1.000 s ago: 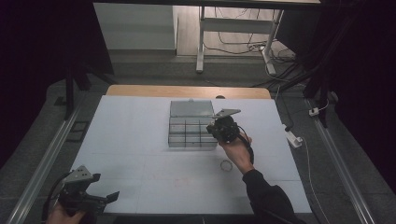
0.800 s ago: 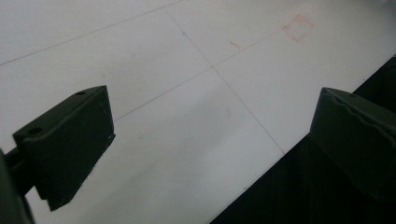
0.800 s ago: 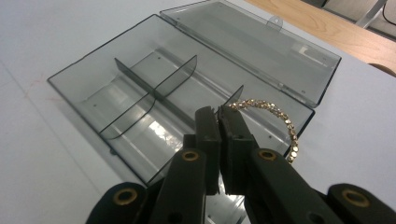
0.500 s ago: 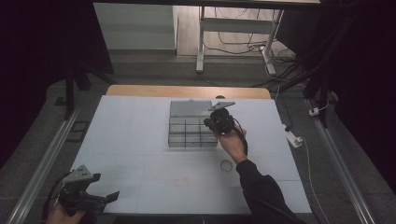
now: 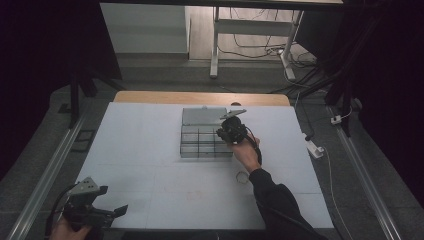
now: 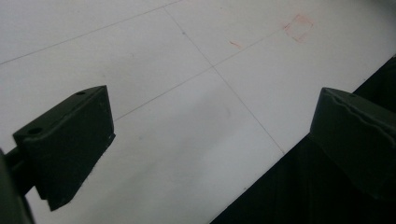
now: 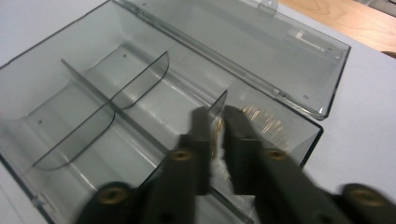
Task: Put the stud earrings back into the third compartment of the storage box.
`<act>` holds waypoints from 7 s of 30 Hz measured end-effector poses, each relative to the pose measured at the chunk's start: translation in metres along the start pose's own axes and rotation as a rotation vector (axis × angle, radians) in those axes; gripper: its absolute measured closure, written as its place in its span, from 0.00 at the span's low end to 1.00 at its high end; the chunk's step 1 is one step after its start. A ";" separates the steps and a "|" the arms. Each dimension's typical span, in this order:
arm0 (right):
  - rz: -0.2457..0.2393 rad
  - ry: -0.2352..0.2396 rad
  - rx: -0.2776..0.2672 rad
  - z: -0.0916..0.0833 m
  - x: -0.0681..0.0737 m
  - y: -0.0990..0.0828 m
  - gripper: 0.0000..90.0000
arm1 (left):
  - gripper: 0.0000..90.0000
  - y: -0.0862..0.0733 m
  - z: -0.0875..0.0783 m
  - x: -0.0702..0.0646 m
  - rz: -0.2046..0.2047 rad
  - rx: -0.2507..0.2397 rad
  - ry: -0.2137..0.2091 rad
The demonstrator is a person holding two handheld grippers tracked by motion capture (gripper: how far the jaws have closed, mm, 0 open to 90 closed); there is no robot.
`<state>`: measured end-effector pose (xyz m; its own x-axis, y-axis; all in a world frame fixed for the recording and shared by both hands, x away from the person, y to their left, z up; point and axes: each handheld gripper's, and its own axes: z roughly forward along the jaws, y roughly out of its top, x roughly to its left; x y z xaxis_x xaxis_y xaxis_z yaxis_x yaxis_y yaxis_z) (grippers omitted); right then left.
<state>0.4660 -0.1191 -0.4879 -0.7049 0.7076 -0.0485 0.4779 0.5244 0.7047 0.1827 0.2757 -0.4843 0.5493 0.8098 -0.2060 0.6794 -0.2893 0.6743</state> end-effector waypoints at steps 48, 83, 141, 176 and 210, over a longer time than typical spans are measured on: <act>0.079 0.071 0.015 -0.100 0.002 -0.072 0.00 | 0.00 0.001 0.000 0.000 -0.005 -0.004 -0.002; 0.080 -0.024 0.184 -0.080 -0.010 -0.124 0.05 | 0.00 0.002 0.001 0.001 -0.003 0.002 -0.007; 0.119 0.086 0.002 -0.124 -0.010 -0.089 0.97 | 0.00 0.003 0.002 0.001 -0.001 0.010 -0.013; 0.110 0.063 -0.078 -0.086 -0.015 -0.023 0.97 | 0.00 0.003 0.003 0.002 -0.006 0.012 -0.020; 0.112 -0.054 -0.029 -0.003 -0.026 -0.002 0.84 | 0.00 0.003 0.003 0.003 -0.005 0.015 -0.030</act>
<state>0.4823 -0.1402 -0.4853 -0.6184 0.7858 -0.0061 0.5359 0.4274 0.7281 0.1877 0.2758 -0.4851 0.5602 0.7955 -0.2308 0.6894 -0.2932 0.6624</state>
